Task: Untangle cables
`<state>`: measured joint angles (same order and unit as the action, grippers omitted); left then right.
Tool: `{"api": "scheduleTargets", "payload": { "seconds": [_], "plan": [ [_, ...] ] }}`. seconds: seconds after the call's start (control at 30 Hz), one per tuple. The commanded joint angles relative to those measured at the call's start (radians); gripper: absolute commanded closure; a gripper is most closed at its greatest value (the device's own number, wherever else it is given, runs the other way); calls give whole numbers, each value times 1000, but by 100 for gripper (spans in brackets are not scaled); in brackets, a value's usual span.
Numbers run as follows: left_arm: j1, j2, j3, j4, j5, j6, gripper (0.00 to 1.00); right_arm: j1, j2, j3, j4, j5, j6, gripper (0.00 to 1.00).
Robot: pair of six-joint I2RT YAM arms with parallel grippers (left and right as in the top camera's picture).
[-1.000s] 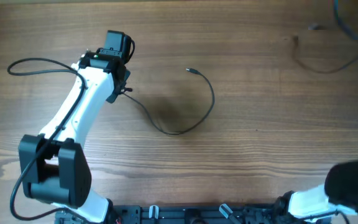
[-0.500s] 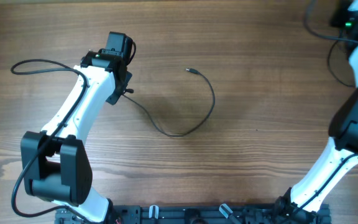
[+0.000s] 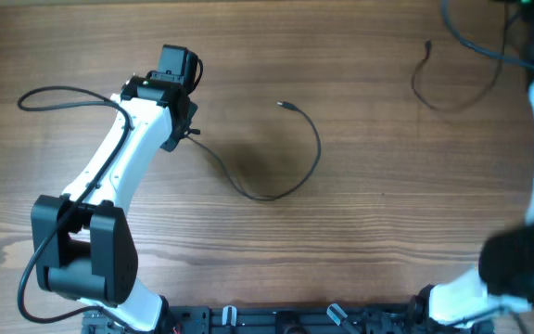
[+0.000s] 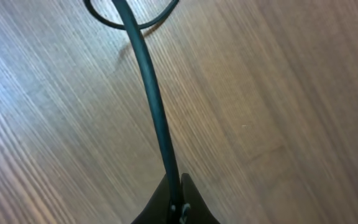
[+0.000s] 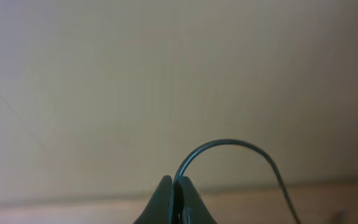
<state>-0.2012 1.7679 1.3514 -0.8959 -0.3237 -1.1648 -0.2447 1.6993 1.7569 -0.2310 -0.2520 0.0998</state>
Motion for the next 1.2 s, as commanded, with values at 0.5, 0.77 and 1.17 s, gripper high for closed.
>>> {"api": "scheduleTargets", "payload": {
  "seconds": [0.5,0.77,1.17],
  "plan": [
    [-5,14,3,-3,1,5,96,-219,383,10,516,439,31,95],
    [-5,14,3,-6,2,4,96,-198,543,10,587,204,-626,95],
    [-8,14,3,13,77,5,96,34,346,8,-164,171,-277,0]
  ]
}}
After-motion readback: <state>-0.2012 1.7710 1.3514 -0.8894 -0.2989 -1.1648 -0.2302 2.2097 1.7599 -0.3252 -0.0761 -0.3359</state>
